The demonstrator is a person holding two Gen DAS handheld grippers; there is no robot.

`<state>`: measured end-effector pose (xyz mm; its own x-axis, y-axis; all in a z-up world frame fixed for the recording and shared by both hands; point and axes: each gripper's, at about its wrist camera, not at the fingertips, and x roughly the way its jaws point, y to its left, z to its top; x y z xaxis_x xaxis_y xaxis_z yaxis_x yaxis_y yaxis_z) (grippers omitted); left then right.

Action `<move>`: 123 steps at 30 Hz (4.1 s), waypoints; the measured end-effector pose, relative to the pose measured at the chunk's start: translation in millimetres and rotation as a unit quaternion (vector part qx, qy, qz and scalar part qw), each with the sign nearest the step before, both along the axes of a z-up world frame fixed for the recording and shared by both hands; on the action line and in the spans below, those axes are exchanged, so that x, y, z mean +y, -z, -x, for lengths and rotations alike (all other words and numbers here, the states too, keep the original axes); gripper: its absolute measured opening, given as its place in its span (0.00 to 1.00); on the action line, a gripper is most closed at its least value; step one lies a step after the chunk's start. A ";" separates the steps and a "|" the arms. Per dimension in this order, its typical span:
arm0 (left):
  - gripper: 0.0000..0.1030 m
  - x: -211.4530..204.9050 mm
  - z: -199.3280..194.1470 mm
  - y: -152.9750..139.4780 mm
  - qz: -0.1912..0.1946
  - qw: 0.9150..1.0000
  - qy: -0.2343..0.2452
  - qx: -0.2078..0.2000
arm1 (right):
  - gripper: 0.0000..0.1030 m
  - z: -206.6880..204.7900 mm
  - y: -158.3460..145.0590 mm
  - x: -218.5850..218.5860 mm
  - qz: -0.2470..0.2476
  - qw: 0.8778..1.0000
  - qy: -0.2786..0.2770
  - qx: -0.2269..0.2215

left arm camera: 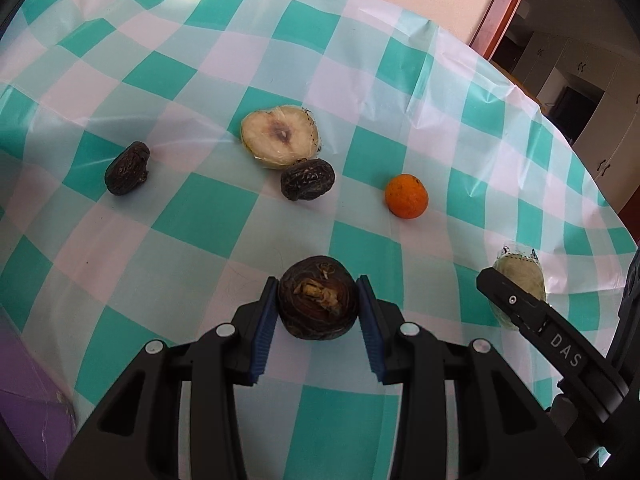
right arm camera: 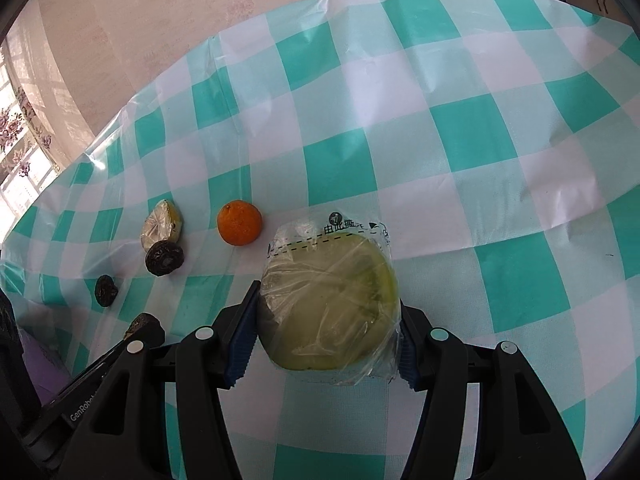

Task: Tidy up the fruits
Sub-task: 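Grasp a dark round fruit with the left tool while the right tool holds the cabbage, then carry the dark fruit and wrapped cabbage half over the purple-rimmed box with both tools, then open the left tool over the box while the right tool releases the cabbage, then move both open tools back over the table toward the orange and dark fruit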

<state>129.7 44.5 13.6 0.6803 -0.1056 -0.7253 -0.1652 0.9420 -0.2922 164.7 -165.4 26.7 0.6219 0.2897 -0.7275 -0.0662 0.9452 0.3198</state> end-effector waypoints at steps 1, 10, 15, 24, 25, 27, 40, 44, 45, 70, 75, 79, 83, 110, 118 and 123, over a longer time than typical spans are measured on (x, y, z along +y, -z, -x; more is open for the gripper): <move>0.38 -0.2 6.4 0.6 0.000 1.000 0.002 0.000 | 0.56 5.6 -0.4 2.2 -0.001 1.000 -0.002 -0.001; 0.38 2.3 57.0 2.0 0.010 1.000 0.013 -0.004 | 0.56 64.5 -0.3 16.9 0.001 1.000 -0.023 -0.002; 0.38 2.3 89.4 2.5 0.001 1.000 0.020 -0.005 | 0.56 100.7 -0.9 20.3 0.010 1.000 -0.028 0.004; 0.38 -1.1 154.9 -3.8 -0.010 0.998 0.047 -0.040 | 0.56 165.2 -4.9 21.7 0.020 0.999 -0.041 -0.004; 0.38 -1.8 162.1 -5.4 -0.012 0.998 0.047 -0.046 | 0.56 171.5 -6.1 22.0 0.021 0.999 -0.043 -0.006; 0.38 -3.9 175.6 -9.2 -0.020 0.997 0.048 -0.062 | 0.56 182.6 -8.0 24.2 0.024 0.998 -0.052 -0.009; 0.38 -22.8 284.4 -88.1 -0.141 0.967 0.021 -0.210 | 0.56 240.6 -76.7 39.3 0.008 0.990 -0.061 -0.129; 0.38 -6.8 304.6 -116.3 -0.155 0.962 -0.006 -0.227 | 0.56 249.9 -100.3 61.8 0.003 0.984 -0.091 -0.154; 0.38 -1.6 310.3 -122.3 -0.163 0.959 -0.013 -0.231 | 0.56 252.9 -105.0 68.1 0.001 0.982 -0.099 -0.158; 0.38 185.5 327.1 -109.8 -0.235 0.964 -0.117 -0.048 | 0.56 279.4 -135.0 266.8 0.095 0.929 -0.327 -0.147; 0.38 209.2 318.9 -91.1 -0.248 0.961 -0.120 0.012 | 0.56 269.7 -117.3 304.5 0.153 0.912 -0.369 -0.095; 0.38 220.7 314.7 -88.5 -0.253 0.961 -0.106 0.043 | 0.56 269.8 -97.9 329.4 0.200 0.892 -0.402 -0.058; 0.39 226.2 291.7 -83.4 -0.256 0.960 -0.054 0.103 | 0.56 264.6 -81.6 346.2 0.233 0.880 -0.412 -0.030; 0.82 249.4 280.8 -59.3 -0.200 0.960 -0.042 0.191 | 0.76 264.9 -86.2 337.8 0.225 0.890 -0.394 -0.047; 0.95 212.4 302.2 -132.3 -0.254 0.960 -0.098 0.070 | 0.84 269.7 -129.6 268.9 0.119 0.917 -0.351 -0.148; 0.98 146.0 315.5 -195.0 -0.253 0.958 -0.086 -0.105 | 0.84 252.7 -143.9 190.7 0.049 0.940 -0.282 -0.184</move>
<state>-185.7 190.5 208.6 0.7926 0.3511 -0.4985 -0.3192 0.9355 0.1514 -88.0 25.2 170.6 0.6047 0.5916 -0.5332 -0.6552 0.7502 0.0894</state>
